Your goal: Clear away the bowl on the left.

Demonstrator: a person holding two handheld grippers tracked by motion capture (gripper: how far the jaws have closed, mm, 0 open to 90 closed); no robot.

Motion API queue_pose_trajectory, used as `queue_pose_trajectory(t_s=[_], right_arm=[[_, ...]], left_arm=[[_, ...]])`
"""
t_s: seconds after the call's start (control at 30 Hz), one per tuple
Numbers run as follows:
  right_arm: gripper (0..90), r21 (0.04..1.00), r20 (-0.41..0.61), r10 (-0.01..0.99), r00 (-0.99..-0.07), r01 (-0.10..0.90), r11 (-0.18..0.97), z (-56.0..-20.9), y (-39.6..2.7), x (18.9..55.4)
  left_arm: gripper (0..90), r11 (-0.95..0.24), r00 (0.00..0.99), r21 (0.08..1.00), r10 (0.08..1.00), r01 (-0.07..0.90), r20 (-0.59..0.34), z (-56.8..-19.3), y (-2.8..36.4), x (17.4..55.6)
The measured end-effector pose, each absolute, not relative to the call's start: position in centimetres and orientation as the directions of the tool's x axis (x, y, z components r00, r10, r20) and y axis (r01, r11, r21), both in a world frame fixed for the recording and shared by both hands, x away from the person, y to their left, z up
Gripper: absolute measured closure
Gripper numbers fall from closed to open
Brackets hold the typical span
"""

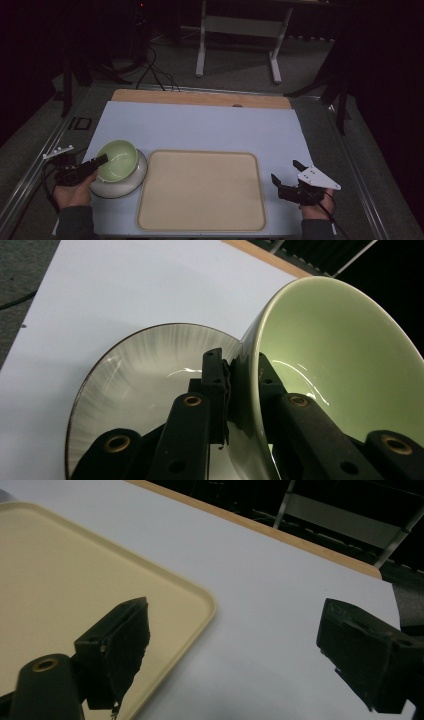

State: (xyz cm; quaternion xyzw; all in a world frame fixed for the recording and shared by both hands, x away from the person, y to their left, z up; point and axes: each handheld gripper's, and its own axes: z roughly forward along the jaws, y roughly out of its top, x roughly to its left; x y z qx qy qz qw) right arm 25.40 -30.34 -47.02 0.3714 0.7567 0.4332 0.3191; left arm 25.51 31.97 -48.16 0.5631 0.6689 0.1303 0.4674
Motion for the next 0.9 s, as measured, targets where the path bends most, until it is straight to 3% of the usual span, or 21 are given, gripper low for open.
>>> queue_pose_trajectory(t_s=[0.9], right_arm=[[13.1,0.897,-0.163,0.839,-0.52,0.276,0.345,-46.9,-30.4,25.3]], left_arm=[[81.8,0.318,0.14,0.732,0.861,0.603,-0.489,-46.3,30.2,25.1]])
